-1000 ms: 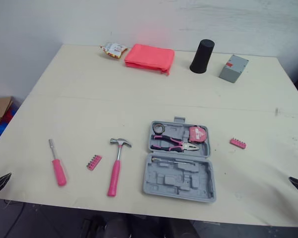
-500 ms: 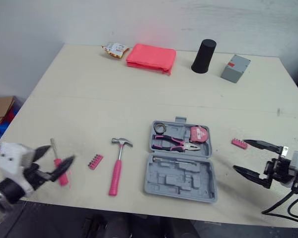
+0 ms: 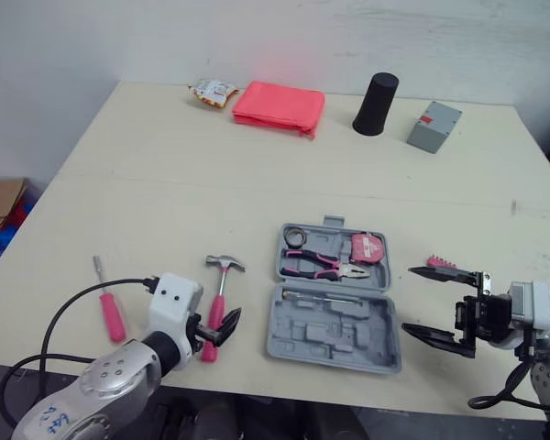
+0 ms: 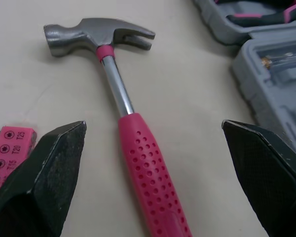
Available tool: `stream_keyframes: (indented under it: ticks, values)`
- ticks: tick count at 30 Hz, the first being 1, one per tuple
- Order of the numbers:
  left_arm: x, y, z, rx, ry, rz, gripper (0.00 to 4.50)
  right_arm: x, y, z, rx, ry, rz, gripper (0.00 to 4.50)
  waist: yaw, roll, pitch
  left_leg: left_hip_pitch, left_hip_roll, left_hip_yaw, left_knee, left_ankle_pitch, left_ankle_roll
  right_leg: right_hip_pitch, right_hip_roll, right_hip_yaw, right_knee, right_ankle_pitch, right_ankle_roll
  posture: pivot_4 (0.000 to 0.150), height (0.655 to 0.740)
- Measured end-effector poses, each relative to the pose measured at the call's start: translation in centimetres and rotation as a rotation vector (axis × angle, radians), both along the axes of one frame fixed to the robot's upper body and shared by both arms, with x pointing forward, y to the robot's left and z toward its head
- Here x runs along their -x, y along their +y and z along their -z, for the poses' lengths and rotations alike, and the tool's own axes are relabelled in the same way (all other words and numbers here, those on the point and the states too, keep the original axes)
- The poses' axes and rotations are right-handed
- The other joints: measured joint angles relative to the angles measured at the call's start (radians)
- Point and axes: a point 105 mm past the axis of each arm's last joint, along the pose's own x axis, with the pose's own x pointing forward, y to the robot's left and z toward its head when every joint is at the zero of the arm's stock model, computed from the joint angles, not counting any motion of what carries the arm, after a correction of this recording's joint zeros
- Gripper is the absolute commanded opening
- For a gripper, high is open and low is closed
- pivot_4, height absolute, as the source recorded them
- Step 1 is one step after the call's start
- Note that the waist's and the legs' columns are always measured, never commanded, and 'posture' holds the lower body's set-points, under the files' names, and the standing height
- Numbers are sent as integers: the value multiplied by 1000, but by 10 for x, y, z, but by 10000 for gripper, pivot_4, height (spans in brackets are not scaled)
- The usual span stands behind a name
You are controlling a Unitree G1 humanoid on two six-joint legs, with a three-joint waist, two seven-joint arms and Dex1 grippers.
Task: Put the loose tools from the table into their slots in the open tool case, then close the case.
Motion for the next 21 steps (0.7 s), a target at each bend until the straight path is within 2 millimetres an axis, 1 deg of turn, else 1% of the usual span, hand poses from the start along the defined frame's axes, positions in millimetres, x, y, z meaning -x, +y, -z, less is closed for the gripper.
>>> stream_keyframes:
  ticks: [3,6,9,12,14,16,18,21]
  values:
    - [1,-5,11,-26,44,-26,44568,1,2,-2,-2,3,-5,45000,5,0,0,0,0,0,0,0,0,0,0,0,0,0,0,1500,7400]
    - [3,-5,16,-52,60,-52,44568,4,3,-7,-9,11,-21,45000,11,0,0,1,0,0,0,0,0,0,0,0,0,0,0,1500,7400]
    - [4,-2,18,-87,65,-80,36330,9,8,-11,-16,12,-46,45000,10,2,-1,1,0,0,0,0,0,1,0,0,0,0,0,1500,7400]
    - [2,1,23,-79,73,-123,22939,11,11,-13,-11,8,-61,45000,10,7,-4,2,0,0,0,0,0,1,0,1,0,0,0,1500,7400]
    - [0,4,24,-93,72,-137,12533,14,13,-14,-5,3,-70,45000,12,10,-6,2,0,0,0,0,0,2,0,1,0,0,-1,1500,7400]
    - [0,4,25,-93,72,-135,6040,16,14,-12,-3,9,-71,45000,13,12,-7,2,0,0,0,0,0,2,0,1,0,0,-1,1500,7400]
    - [-1,3,25,-88,70,-136,5650,20,14,-10,-2,22,-71,45000,13,13,-8,2,0,0,0,0,0,2,0,1,-1,0,-1,1500,7400]
    - [-4,4,24,-99,54,-119,5650,23,18,-10,-8,15,-71,45000,13,13,-8,2,0,0,0,0,0,2,0,1,0,0,-1,1500,7400]
